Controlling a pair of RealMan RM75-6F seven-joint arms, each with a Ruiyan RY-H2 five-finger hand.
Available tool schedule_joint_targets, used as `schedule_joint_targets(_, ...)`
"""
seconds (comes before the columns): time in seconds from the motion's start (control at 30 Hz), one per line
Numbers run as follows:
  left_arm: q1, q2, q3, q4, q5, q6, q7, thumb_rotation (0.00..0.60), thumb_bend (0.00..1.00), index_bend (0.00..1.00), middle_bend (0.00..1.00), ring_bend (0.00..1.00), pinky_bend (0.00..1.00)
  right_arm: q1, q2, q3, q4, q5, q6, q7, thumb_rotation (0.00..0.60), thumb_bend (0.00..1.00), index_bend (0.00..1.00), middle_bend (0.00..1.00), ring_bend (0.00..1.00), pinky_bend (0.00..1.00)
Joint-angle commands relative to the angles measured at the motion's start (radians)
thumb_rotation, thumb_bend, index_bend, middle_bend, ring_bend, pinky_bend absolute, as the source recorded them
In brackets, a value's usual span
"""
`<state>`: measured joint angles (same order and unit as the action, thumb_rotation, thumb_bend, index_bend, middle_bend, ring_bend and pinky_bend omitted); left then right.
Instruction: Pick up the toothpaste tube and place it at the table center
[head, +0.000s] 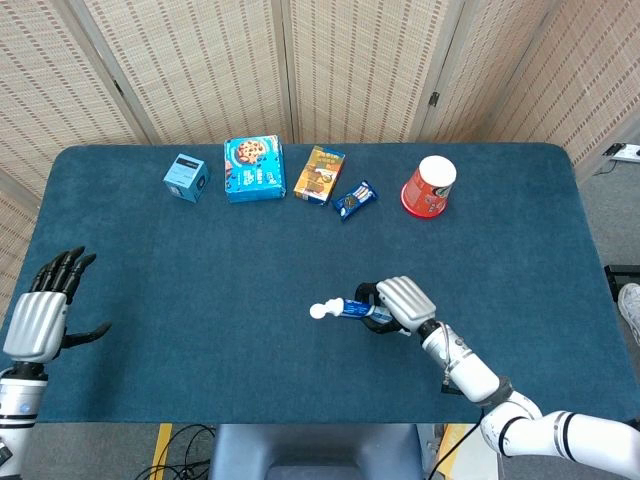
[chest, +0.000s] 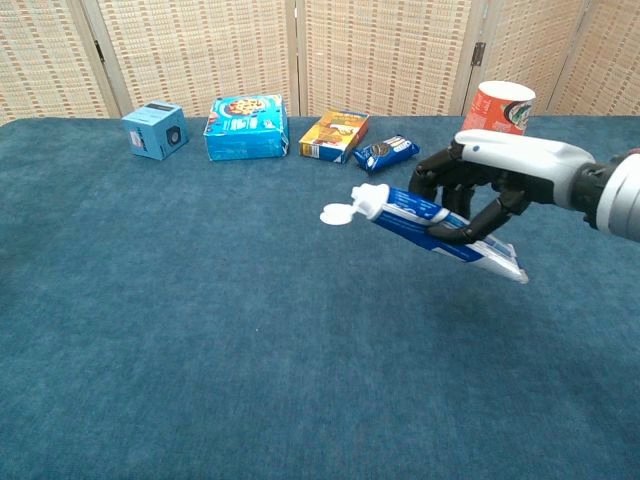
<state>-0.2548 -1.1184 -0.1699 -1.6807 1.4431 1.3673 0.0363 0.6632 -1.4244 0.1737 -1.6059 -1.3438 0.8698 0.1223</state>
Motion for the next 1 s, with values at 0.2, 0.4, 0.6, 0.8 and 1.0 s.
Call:
schedule_joint_targets(0.2,-0.105,-0.045,-0.019,0.0,0.061,-0.074,-0.009,0.6,0.06,0.02,0.08,0.07,0.14,0.058,-0.036,0.052,-0.042,-0.019,-0.017,0.118,0.6,0.65,0.68,0.67,0.54,0.48)
schedule_joint_targets(0.4,-0.162,-0.085,-0.028,-0.021,0.107,-0.088,0.0,0.6,0.06,0.0,0.06,0.07,0.14,0.089,-0.099,0.07,-0.022,-0.032,0.002,0.144,0.6,0.65,0.68,0.67,0.54,0.48)
schedule_joint_targets(0.6,-0.214,-0.132,-0.035,-0.038,0.143,-0.093,0.012,0.6,0.06,0.0,0.06,0.07,0.14,0.11,-0.176,0.079,0.03,-0.051,0.04,0.183,0.6,0.65,0.68,0.67,0.54,0.48)
schedule_joint_targets(0.8,-0.251,-0.167,-0.026,-0.043,0.154,-0.115,0.027,0.6,0.06,0.0,0.06,0.07,0.14,0.116,-0.224,0.077,0.075,-0.067,0.074,0.232,0.6,0.65,0.68,0.67,0.54,0.48)
schedule_joint_targets(1.0,-0.279,-0.214,-0.023,-0.034,0.147,-0.128,0.036,0.6,0.06,0.0,0.05,0.07,0.14,0.126,-0.248,0.077,0.094,-0.072,0.086,0.253,0.6,0.65,0.68,0.67,0.54,0.48)
